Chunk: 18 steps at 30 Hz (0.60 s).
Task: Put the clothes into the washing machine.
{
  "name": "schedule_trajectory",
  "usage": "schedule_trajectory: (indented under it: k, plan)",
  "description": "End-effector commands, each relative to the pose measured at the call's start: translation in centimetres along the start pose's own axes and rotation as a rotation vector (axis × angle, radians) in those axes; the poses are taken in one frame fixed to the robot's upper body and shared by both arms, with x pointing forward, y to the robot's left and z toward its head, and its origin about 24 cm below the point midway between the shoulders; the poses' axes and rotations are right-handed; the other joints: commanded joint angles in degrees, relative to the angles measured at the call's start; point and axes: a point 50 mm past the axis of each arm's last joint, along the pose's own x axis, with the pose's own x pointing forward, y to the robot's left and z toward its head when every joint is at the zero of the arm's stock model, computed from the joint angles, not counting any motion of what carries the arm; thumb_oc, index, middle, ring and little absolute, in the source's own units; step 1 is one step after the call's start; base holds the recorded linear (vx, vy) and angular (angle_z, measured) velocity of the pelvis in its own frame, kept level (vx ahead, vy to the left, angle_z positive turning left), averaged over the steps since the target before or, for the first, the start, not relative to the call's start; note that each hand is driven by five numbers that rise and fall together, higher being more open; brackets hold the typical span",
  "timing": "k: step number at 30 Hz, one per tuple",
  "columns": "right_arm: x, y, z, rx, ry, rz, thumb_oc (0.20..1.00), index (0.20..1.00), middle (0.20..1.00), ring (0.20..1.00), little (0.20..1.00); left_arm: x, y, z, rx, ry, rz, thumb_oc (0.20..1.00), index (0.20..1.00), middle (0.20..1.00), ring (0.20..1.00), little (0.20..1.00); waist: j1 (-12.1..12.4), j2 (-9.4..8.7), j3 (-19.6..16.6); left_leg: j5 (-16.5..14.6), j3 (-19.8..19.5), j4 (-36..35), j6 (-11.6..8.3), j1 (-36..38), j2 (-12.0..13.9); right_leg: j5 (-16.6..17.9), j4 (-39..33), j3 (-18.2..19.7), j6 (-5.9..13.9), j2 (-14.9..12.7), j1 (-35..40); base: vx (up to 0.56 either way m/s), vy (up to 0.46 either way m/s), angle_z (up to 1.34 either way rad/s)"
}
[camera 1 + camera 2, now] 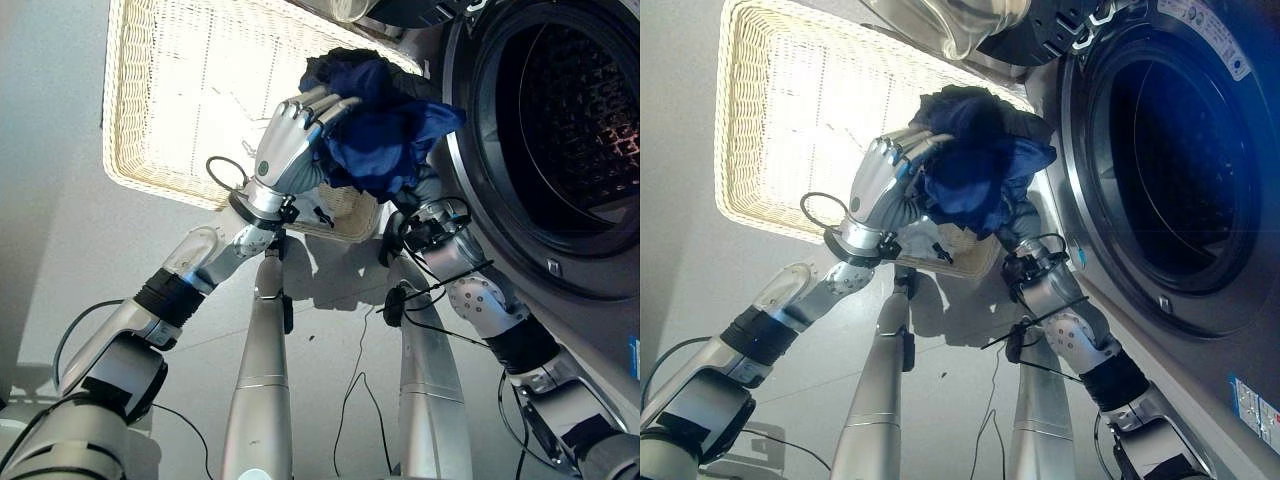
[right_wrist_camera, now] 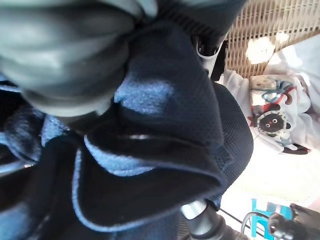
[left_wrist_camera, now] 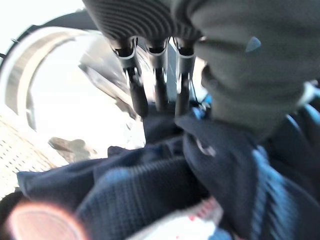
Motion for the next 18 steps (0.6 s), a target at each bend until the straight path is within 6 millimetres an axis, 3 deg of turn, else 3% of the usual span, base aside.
schedule_trajectory:
  k: [1, 18]
  plan:
    - [0.3, 3.7, 1.6, 0.099, -0.141, 0.155, 0.2, 0.2, 0.2, 0.2, 0.2, 1.1, 0.5, 1.8, -0.106, 0.002, 0.127, 1.0, 1.0, 1.0, 1.0, 1.0, -1.0, 3.4, -1.2, 0.7, -1.1, 1.0, 5.23, -1.4, -6.3, 5.7, -5.5, -5.6, 5.36, 2.2, 3.0, 0.0, 0.0, 0.0]
    - [-1.1, 0.2, 5.8, 0.08, -0.409, 0.016, 0.2, 0.2, 0.2, 0.2, 0.2, -1.0, 0.1, -0.9, -0.118, 0.22, 0.062, 1.0, 1.0, 1.0, 1.0, 1.0, -1.5, 3.08, -1.2, 0.5, -0.9, 1.3, 5.36, -1.2, -6.1, 5.9, -5.0, -5.5, 5.58, 2.2, 3.1, 0.0, 0.0, 0.0]
